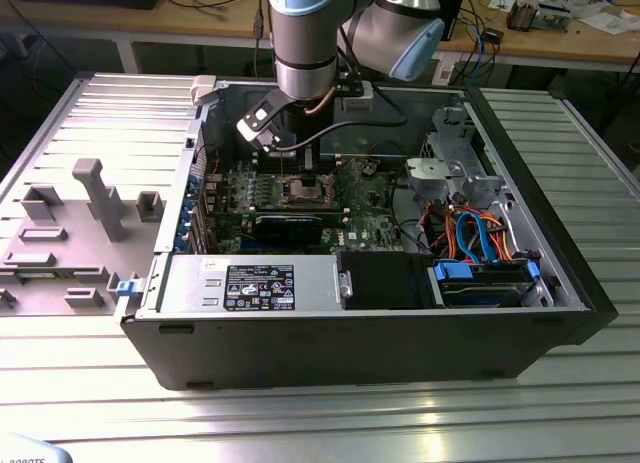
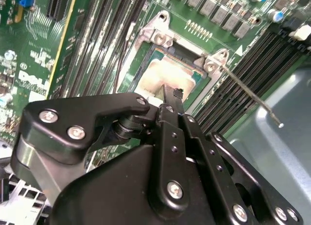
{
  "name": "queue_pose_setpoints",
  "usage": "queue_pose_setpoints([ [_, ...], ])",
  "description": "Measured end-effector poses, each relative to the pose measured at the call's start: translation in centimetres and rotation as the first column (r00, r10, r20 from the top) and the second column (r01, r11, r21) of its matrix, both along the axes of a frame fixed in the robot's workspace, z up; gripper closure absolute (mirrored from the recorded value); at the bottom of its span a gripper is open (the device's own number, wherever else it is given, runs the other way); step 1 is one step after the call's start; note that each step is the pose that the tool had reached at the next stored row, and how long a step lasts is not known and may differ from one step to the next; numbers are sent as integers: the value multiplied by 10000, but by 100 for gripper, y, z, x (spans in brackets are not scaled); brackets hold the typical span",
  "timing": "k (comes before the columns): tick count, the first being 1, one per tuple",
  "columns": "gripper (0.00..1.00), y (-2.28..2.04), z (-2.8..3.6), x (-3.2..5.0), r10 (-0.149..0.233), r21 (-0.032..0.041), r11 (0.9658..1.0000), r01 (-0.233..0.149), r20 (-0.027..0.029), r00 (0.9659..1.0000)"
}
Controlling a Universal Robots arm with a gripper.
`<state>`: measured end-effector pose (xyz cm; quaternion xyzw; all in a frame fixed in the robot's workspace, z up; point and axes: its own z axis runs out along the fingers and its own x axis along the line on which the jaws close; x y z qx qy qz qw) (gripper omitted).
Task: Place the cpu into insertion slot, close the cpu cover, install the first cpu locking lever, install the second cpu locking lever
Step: 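Place the cpu into insertion slot, then close the cpu cover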
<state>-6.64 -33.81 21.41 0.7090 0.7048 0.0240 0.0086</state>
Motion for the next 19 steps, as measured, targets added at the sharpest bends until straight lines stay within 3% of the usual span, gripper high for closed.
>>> queue_pose_setpoints([
  [17,89,0,1,0,102,21,9999,-102,-17,9999],
  [19,89,0,75,0,157,21,9999,-157,-18,9999],
])
